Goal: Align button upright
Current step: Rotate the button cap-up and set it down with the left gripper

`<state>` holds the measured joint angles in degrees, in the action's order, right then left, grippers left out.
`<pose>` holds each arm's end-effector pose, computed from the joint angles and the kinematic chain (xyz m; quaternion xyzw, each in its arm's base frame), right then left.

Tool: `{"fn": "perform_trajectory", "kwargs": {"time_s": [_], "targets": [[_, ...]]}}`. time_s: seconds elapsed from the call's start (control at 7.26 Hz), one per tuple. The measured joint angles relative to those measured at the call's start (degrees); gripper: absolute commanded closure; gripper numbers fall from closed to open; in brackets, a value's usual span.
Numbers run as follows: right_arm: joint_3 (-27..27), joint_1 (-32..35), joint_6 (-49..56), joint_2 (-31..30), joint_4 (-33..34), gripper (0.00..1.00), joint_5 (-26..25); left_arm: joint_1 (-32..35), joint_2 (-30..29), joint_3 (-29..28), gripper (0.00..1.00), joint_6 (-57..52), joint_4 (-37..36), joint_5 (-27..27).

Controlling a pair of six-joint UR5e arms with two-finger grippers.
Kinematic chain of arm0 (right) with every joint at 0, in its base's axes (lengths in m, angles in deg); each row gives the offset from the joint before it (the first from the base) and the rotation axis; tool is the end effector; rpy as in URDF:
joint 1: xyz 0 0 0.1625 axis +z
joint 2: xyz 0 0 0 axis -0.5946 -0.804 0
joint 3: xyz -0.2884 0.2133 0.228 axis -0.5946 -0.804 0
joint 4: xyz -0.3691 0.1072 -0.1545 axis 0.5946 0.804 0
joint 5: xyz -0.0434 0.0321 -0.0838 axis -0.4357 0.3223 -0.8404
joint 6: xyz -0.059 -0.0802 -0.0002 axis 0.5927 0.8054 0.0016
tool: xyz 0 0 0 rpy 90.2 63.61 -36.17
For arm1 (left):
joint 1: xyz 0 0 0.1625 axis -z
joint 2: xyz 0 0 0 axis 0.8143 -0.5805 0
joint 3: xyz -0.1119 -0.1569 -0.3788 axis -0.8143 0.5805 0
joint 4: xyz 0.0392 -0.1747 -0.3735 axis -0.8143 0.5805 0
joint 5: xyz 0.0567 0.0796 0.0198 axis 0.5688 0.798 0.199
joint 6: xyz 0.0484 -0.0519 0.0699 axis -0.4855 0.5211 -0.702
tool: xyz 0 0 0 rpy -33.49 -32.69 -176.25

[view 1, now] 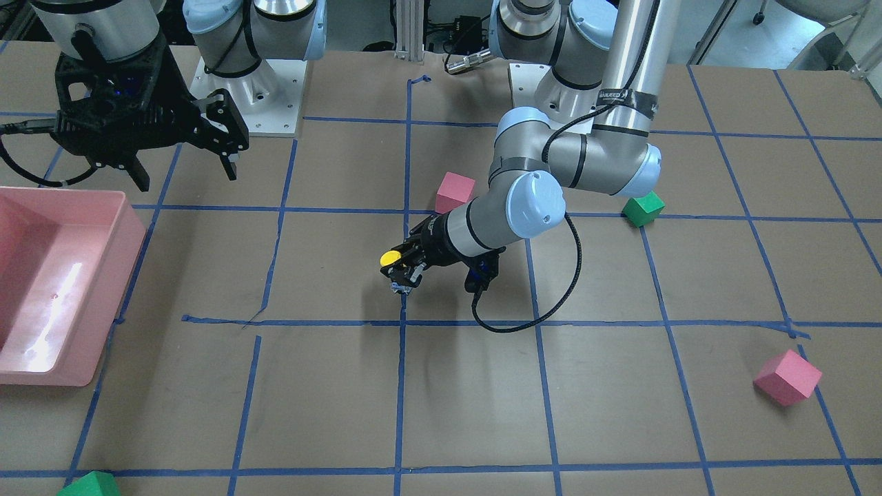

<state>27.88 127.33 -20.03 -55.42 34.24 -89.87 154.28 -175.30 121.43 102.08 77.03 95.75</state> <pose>0.1407 -0.5123 0.5256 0.1010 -0.9941 0.0399 0.0037 -0.2855 -0.4963 0.2008 0.5300 -0.7758 -0.2498 0.2343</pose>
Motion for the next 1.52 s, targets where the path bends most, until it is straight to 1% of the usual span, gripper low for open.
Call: {"fn": "perform_trajectory", "kwargs": {"time_s": [0.41,0.96,1.1,1.24,1.38,1.52], "targets": [[0.06,0.04,-0.09,0.03,0.00,0.00,0.16,-1.37,-0.11,0.66,1.00,0.49,3.71,-5.65],[0.06,0.04,0.04,0.09,0.00,0.00,0.21,-2.38,-1.26,1.23,1.00,0.68,4.47,-6.56],[0.06,0.04,0.05,0.12,0.00,0.00,0.21,-2.49,-1.46,1.25,0.92,0.74,4.50,-6.51],[0.06,0.04,0.04,0.13,0.00,0.00,0.23,-2.52,-1.57,1.25,0.39,0.77,4.60,-6.48],[0.06,0.04,0.03,0.14,0.00,0.00,0.22,-2.57,-1.63,1.25,0.00,0.92,4.81,-6.56],[0.06,0.04,0.07,0.14,0.02,0.00,0.16,-2.67,-1.71,1.21,0.00,1.43,5.08,-6.88]]}}
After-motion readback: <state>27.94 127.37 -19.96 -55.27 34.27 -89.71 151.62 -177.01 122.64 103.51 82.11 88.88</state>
